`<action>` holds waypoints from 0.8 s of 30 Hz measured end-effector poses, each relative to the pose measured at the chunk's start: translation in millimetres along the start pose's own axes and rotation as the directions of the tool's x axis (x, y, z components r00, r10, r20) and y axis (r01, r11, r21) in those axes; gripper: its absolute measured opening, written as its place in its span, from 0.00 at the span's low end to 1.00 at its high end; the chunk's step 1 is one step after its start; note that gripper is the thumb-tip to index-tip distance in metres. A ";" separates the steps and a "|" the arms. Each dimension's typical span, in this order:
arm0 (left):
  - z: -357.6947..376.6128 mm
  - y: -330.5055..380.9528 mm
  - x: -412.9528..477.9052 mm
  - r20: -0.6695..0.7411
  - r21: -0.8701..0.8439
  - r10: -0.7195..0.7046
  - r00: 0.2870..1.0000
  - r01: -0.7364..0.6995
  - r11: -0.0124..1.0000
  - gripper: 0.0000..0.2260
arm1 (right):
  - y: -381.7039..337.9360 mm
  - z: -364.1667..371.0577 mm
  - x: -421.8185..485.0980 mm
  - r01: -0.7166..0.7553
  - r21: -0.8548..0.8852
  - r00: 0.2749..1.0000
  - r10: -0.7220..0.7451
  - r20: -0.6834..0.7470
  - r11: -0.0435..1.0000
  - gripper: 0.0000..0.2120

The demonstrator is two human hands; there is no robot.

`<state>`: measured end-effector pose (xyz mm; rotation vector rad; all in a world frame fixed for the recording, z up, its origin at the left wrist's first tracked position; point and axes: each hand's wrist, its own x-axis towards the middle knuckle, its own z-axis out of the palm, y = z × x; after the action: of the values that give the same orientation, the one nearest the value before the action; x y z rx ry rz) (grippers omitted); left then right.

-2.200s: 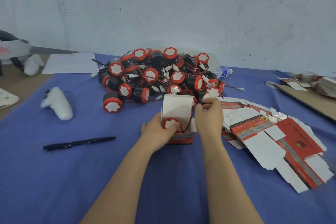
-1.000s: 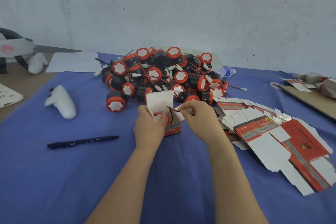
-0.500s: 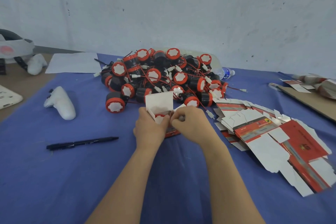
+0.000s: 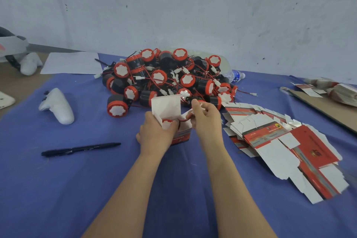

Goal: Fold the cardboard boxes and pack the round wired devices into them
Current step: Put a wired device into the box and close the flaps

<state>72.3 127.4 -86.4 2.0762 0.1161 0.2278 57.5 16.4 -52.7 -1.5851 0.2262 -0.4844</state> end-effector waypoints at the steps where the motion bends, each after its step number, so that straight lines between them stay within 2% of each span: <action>1: -0.1 -0.2 0.2 -0.001 -0.002 0.001 1.000 -0.001 1.000 0.21 | 1.3 -2.7 1.1 0.075 -0.184 0.997 -0.080 -0.021 0.980 0.11; 2: -0.3 -0.5 0.4 -0.003 -0.003 0.002 1.000 -0.002 1.000 0.20 | 2.2 -4.8 2.1 0.144 -0.309 0.988 -0.156 -0.016 0.940 0.11; 5: 0.1 -1.4 0.6 -0.008 -0.007 0.009 1.000 -0.009 1.000 0.21 | 4.0 -7.7 2.7 0.286 -0.478 0.957 -0.268 0.108 0.830 0.11; 8: 0.2 -0.1 -0.8 -0.007 -0.014 0.006 1.000 -0.006 1.000 0.24 | 5.8 -6.0 3.0 0.355 -0.553 0.934 -0.258 0.247 0.754 0.14; 11: 0.1 1.5 -1.6 -0.008 0.008 -0.002 1.000 0.002 1.000 0.28 | 8.0 -3.7 4.6 0.363 -0.560 0.922 -0.201 0.332 0.744 0.18; 13: -0.2 1.7 -1.9 -0.006 0.009 -0.001 1.000 0.001 1.000 0.25 | 9.4 -1.4 4.1 0.318 -0.542 0.941 -0.190 0.278 0.778 0.20; 16: -0.7 3.7 -2.7 0.000 0.007 -0.002 1.000 0.002 1.000 0.24 | 11.9 5.3 1.6 0.251 -0.592 0.968 -0.192 0.161 0.766 0.10; 18: -1.2 4.1 -3.3 -0.002 0.012 -0.002 1.000 0.002 1.000 0.24 | 14.5 9.0 -1.2 0.269 -0.648 0.963 -0.223 0.154 0.713 0.05; 21: -0.7 3.2 -4.0 -0.004 0.000 0.003 1.000 -0.003 1.000 0.24 | 18.2 8.6 -0.4 0.273 -0.761 0.956 -0.256 0.145 0.589 0.09; 24: -0.4 2.6 -4.1 -0.007 -0.003 0.025 1.000 -0.025 1.000 0.23 | 16.8 8.4 0.6 0.133 -0.803 0.988 -0.138 0.064 0.581 0.10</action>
<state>68.1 125.7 -84.3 2.0748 0.0945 0.2503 64.2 22.3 -69.2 -2.5298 0.3639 -0.5382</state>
